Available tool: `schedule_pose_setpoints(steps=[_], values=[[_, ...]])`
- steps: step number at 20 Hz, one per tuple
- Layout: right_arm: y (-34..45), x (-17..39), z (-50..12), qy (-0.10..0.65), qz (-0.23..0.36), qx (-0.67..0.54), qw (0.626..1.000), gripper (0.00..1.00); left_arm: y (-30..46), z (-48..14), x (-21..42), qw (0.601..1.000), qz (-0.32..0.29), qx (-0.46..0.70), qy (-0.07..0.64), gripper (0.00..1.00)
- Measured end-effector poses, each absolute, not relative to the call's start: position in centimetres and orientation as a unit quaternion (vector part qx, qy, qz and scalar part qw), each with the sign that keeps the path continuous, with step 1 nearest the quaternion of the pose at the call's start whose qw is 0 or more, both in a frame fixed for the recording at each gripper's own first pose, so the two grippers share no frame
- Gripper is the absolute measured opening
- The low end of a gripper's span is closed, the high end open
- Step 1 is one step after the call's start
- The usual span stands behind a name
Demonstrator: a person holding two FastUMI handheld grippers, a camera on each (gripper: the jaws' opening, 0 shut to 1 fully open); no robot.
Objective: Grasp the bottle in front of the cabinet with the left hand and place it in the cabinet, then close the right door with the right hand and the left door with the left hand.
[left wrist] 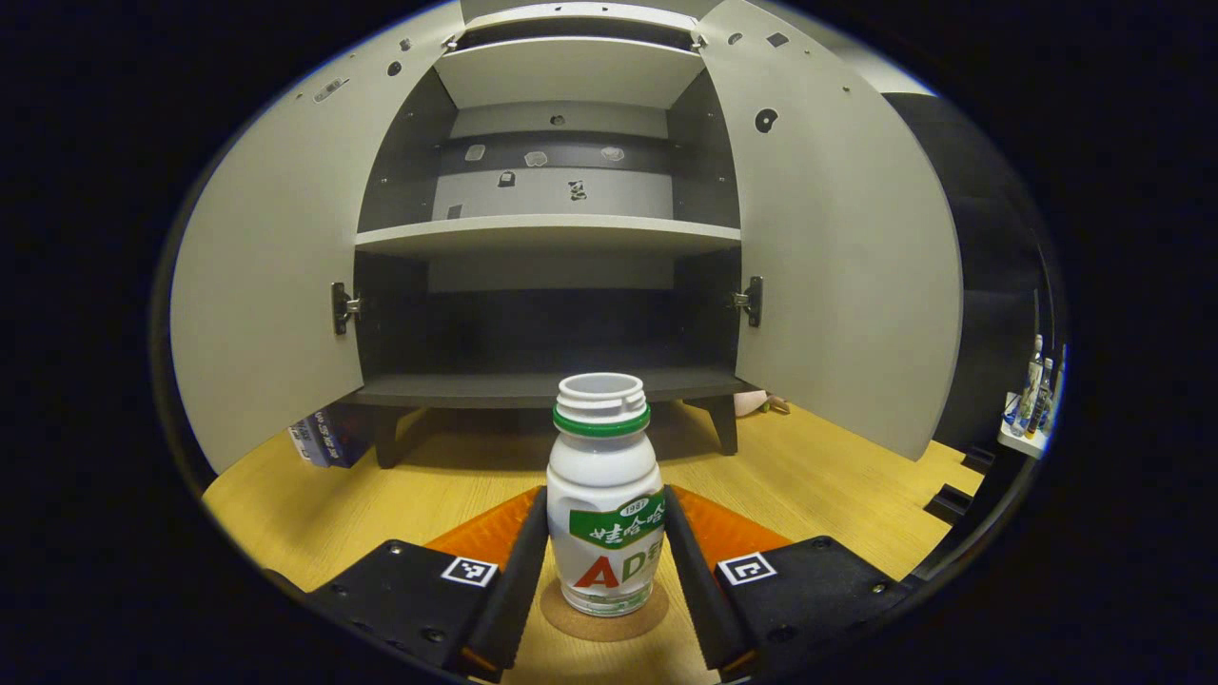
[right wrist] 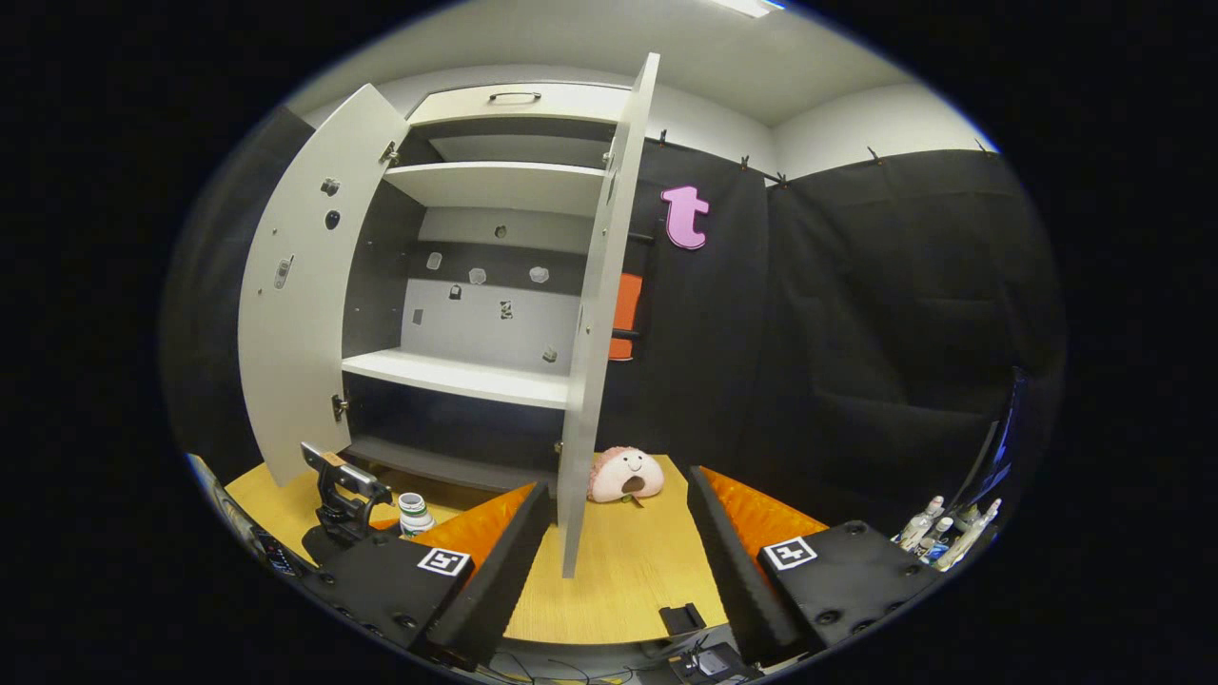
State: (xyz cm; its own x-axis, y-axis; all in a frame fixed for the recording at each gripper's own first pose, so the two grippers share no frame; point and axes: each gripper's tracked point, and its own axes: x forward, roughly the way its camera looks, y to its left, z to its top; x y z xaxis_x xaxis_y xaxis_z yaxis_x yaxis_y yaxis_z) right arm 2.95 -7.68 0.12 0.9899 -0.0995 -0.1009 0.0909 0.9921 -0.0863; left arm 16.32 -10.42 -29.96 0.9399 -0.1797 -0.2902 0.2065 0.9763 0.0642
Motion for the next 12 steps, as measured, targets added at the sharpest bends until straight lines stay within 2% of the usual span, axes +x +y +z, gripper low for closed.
schedule_pose_setpoints(steps=[5, 12], values=[[-8.5, 4.2, 0.0, 0.044, -0.042, -0.037, 0.997, 0.96, -10.4, -26.1, 17.0, 0.983, -0.102, 0.056, 0.141, 0.7], [-8.9, 6.3, -0.1, 0.036, -0.009, -0.017, 0.999, 0.96, -9.9, -15.7, 20.2, 0.985, -0.11, 0.075, 0.113, 0.69]])
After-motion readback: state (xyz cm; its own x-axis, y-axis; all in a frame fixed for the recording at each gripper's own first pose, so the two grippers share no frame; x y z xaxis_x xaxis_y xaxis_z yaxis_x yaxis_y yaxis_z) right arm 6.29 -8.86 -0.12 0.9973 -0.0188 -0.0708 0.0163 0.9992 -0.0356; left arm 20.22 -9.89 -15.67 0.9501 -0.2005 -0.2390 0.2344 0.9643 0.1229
